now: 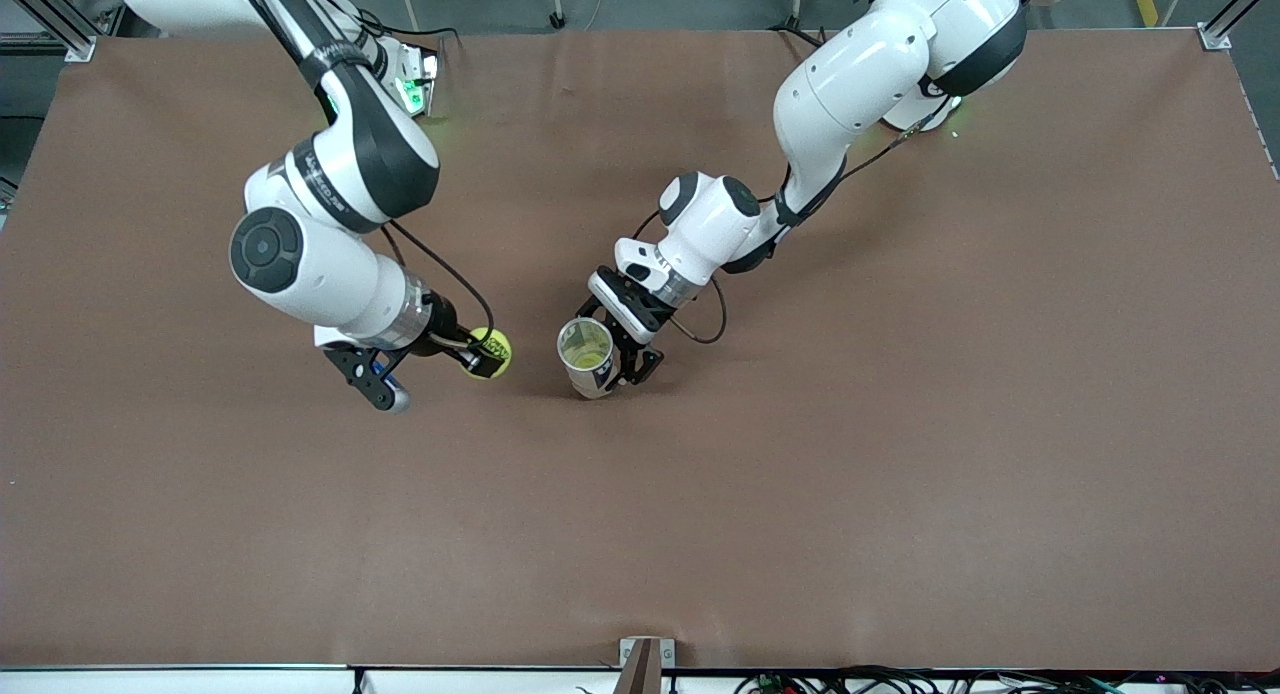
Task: Insert tennis ball vertically with right arm
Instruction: 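Carry the second ball with the right gripper over the can rim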
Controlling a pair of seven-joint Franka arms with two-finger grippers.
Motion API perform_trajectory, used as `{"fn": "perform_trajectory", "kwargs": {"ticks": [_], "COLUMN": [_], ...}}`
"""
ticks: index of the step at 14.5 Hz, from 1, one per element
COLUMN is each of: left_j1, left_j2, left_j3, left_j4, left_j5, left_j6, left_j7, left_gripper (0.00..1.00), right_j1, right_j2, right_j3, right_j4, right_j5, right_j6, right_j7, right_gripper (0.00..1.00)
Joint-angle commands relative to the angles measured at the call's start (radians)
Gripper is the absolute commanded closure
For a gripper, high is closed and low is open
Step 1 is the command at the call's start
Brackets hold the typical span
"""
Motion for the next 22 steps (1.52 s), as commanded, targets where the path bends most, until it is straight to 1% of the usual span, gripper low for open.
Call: {"fn": "perform_trajectory", "kwargs": {"ticks": [1, 4, 6, 9, 11, 22], "left_j1": [0.014, 0.014, 0.014, 0.011, 0.009, 0.01], "left_j2": [-0.023, -0.022, -0.022, -0.02, -0.019, -0.02], "left_j3": [-0.01, -0.01, -0.01, -0.01, -0.01, -0.01], "left_j4": [-0.027, -0.028, -0.027, -0.025, -0.027, -0.028], "left_j5": [0.009, 0.007, 0.009, 0.009, 0.009, 0.009], "left_j6": [0.008, 0.008, 0.008, 0.008, 0.008, 0.008], "left_j7": [0.007, 0.009, 0.007, 0.009, 0.009, 0.009], "left_gripper": [0.08, 0.07, 0.07, 0.07, 0.07, 0.07], "right_j1": [0.023, 0.036, 0.052, 0.056, 0.064, 0.076], "right_j2": [0.01, 0.042, 0.064, 0.093, 0.098, 0.119], "right_j3": [0.004, 0.004, 0.004, 0.002, 0.0, -0.001], "right_j4": [0.073, 0.11, 0.11, 0.11, 0.108, 0.09], "right_j5": [0.063, 0.075, 0.083, 0.212, 0.25, 0.241], "right_j6": [-0.021, -0.016, -0.004, 0.033, 0.054, 0.037], "right_j7": [0.099, 0.277, 0.372, 0.459, 0.477, 0.494], "right_gripper": [1.0, 1.0, 1.0, 1.0, 1.0, 1.0]}}
